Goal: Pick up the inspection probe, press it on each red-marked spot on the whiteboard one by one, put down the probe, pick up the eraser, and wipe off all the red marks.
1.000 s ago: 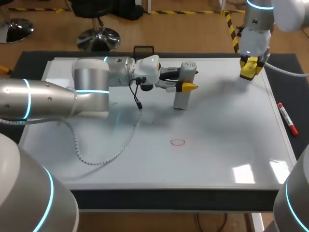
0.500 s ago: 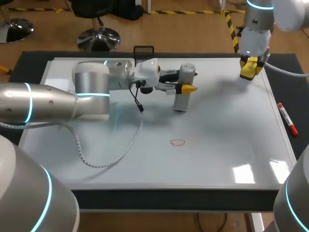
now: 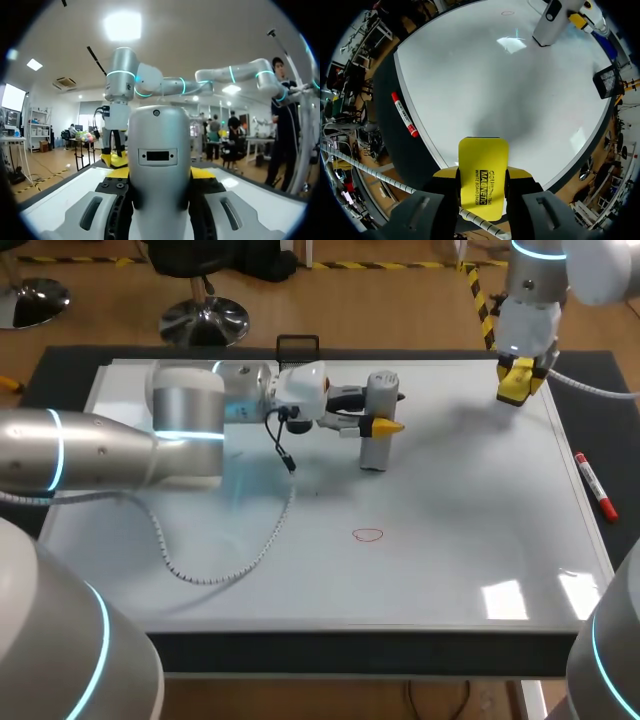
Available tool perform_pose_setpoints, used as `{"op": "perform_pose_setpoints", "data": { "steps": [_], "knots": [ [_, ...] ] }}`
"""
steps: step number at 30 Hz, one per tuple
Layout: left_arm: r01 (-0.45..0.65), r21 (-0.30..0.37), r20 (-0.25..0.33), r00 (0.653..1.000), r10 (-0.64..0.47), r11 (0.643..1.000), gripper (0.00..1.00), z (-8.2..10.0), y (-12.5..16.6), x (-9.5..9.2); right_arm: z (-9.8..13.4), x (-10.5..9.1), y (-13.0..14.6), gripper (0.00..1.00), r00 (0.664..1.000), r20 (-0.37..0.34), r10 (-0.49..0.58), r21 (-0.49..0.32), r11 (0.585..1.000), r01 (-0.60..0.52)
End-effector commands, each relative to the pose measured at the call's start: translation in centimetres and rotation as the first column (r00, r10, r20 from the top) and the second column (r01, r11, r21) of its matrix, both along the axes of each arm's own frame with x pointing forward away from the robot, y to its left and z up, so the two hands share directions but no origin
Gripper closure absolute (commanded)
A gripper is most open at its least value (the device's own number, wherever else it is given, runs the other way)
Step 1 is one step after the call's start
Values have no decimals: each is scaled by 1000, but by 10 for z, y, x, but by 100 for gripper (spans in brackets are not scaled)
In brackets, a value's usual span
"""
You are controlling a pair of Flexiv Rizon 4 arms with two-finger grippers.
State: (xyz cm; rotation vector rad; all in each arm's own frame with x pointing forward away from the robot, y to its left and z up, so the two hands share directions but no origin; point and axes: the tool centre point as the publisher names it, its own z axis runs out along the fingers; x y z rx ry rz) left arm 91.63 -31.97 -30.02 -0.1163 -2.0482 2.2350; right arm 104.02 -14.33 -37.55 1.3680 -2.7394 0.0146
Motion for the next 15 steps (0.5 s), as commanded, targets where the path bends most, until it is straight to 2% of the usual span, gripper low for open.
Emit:
{"op": "perform_pose_setpoints", "data": {
  "steps": [1, 15],
  "knots": [
    [-9, 13, 0, 1000, 9, 1000, 100, 1, 1, -3, 1, 1, 0, 100, 1000, -2, 2, -4, 1000, -2],
    [-11, 25, 2, 1000, 10, 1000, 100, 1, 3, -3, 1, 1, 0, 100, 1000, -2, 2, -4, 1000, -2]
  ]
}}
